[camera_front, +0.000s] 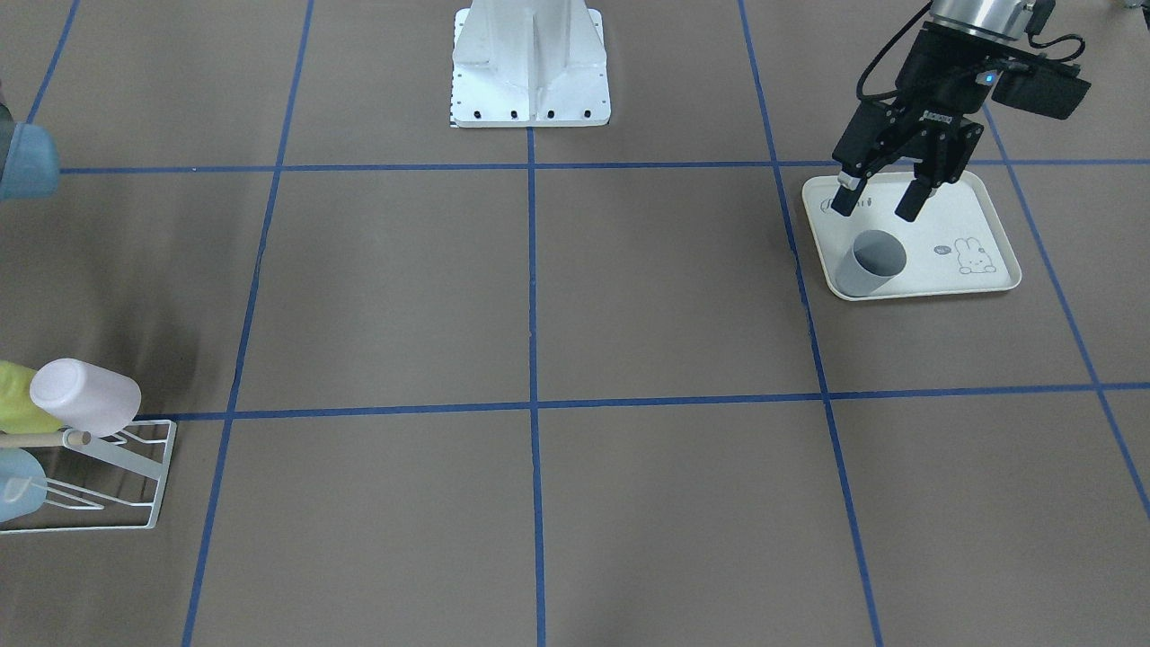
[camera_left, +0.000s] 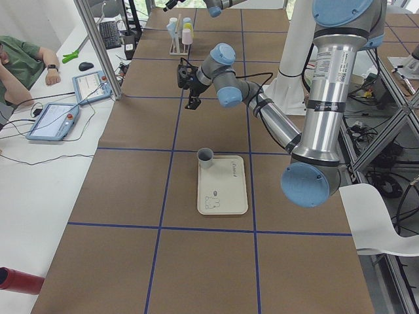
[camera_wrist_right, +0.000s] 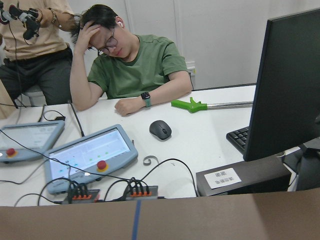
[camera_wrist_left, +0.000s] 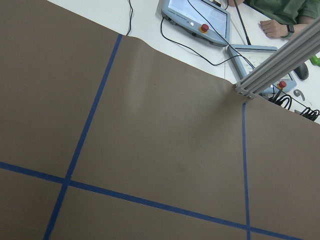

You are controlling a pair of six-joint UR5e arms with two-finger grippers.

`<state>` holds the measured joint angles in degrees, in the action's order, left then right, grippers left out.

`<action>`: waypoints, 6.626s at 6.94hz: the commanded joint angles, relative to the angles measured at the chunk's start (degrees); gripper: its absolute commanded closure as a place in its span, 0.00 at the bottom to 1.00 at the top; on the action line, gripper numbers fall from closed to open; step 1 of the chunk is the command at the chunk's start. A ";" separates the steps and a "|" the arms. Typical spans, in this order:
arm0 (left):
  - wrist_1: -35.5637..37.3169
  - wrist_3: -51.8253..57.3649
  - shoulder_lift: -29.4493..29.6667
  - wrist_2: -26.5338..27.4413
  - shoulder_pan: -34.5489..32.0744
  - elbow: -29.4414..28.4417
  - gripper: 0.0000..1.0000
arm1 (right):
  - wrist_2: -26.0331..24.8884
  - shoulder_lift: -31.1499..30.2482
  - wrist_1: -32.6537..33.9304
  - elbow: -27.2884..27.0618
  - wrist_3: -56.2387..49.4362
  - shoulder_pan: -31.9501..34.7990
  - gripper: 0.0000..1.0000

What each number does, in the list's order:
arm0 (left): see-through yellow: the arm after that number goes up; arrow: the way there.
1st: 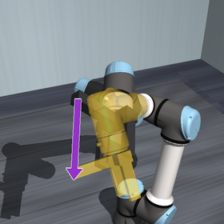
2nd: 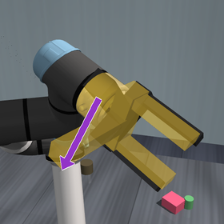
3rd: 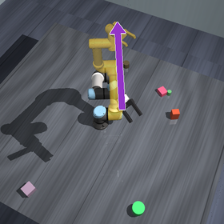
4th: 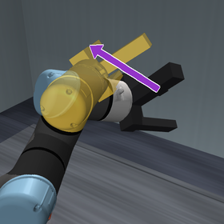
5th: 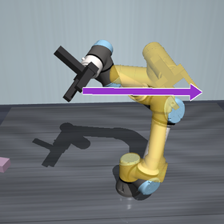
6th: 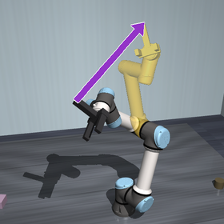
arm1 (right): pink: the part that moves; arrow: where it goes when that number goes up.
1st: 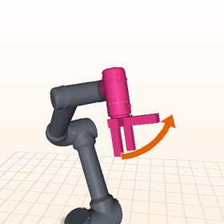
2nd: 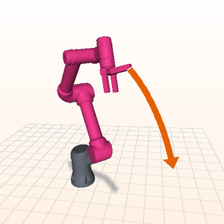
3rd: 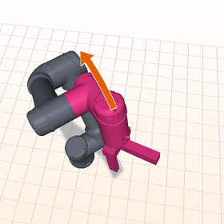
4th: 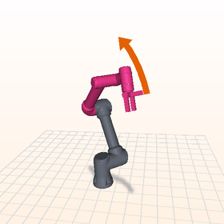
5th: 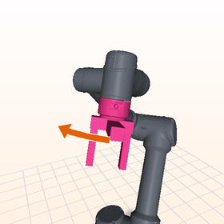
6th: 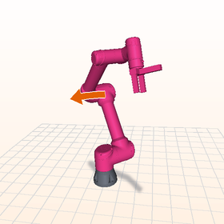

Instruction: Transfer IKEA cup to right arm and place on rack

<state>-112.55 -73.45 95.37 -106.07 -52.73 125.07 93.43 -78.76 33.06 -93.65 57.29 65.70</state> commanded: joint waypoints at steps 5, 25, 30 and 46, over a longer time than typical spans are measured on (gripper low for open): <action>17.55 22.57 -5.29 -19.15 -8.89 -6.46 0.00 | 15.20 4.12 -0.54 -13.23 37.05 -5.56 0.00; -1.88 5.51 -9.24 -16.18 4.56 -18.29 1.00 | 14.58 7.48 -0.63 -12.61 44.31 -11.39 0.00; 7.25 3.76 -7.75 -23.75 -2.72 -6.96 1.00 | 14.58 7.57 -0.63 -12.70 44.40 -11.73 0.00; -79.57 -71.22 15.88 25.00 17.99 -30.57 1.00 | -5.10 23.30 -0.54 -9.36 64.88 -29.31 0.00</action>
<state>-190.25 -143.98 109.62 -84.61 -36.24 96.50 88.34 -55.59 32.52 -103.26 121.84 36.77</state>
